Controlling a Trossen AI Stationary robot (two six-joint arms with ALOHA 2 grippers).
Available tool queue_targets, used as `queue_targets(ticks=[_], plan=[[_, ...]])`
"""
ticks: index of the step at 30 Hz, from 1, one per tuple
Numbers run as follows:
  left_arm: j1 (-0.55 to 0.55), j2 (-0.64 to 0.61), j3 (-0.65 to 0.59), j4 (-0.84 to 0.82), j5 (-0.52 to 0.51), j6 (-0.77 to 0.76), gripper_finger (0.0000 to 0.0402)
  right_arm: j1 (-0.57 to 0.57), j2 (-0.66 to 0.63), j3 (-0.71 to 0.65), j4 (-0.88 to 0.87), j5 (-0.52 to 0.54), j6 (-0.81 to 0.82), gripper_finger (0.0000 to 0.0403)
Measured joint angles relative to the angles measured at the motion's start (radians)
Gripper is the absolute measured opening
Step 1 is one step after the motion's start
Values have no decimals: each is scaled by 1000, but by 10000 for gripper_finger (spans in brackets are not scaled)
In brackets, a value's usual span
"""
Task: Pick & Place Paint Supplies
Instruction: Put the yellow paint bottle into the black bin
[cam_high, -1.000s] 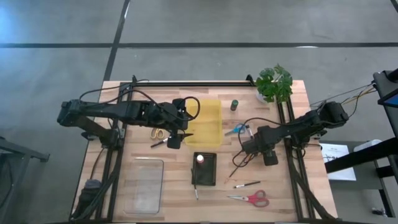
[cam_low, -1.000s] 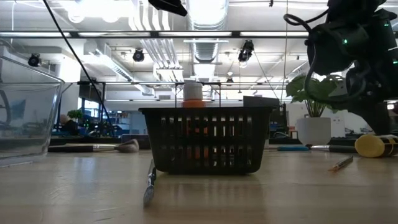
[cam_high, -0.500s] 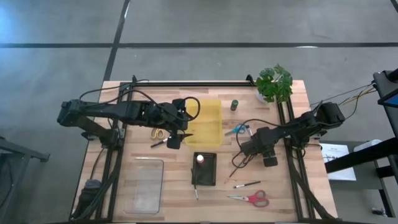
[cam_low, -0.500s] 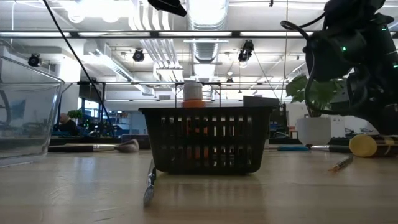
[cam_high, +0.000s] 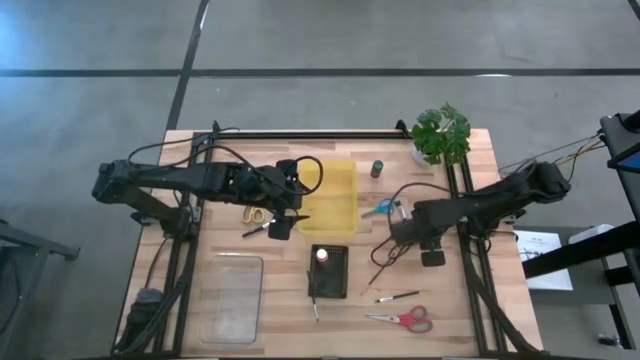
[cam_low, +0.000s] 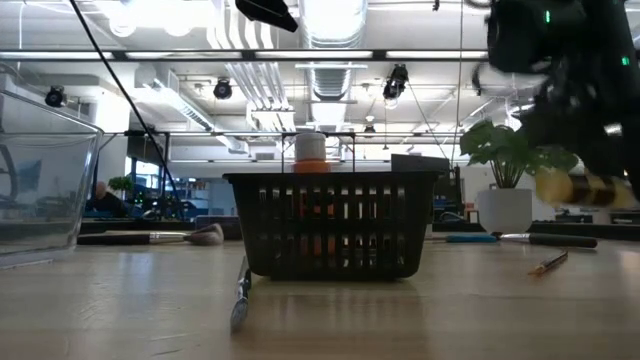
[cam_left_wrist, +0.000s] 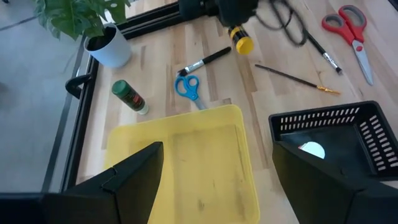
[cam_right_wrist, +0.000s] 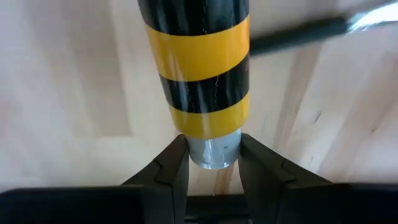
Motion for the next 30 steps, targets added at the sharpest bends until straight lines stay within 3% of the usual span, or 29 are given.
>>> queue_targets(ticks=[4,10,15,20,30], plan=[[0,2,-11,57,4,-26,310,7,-91,83,8,14,45,105],[0,9,-124,398,94,-30,310,7,-156,234,12,102,56,105],[0,64,-170,658,104,-27,310,7,-141,324,11,138,21,105],[-1,167,-118,686,112,-25,293,8,-87,361,11,162,-28,105],[-2,297,10,698,176,-18,205,9,-36,419,40,178,-84,105]])
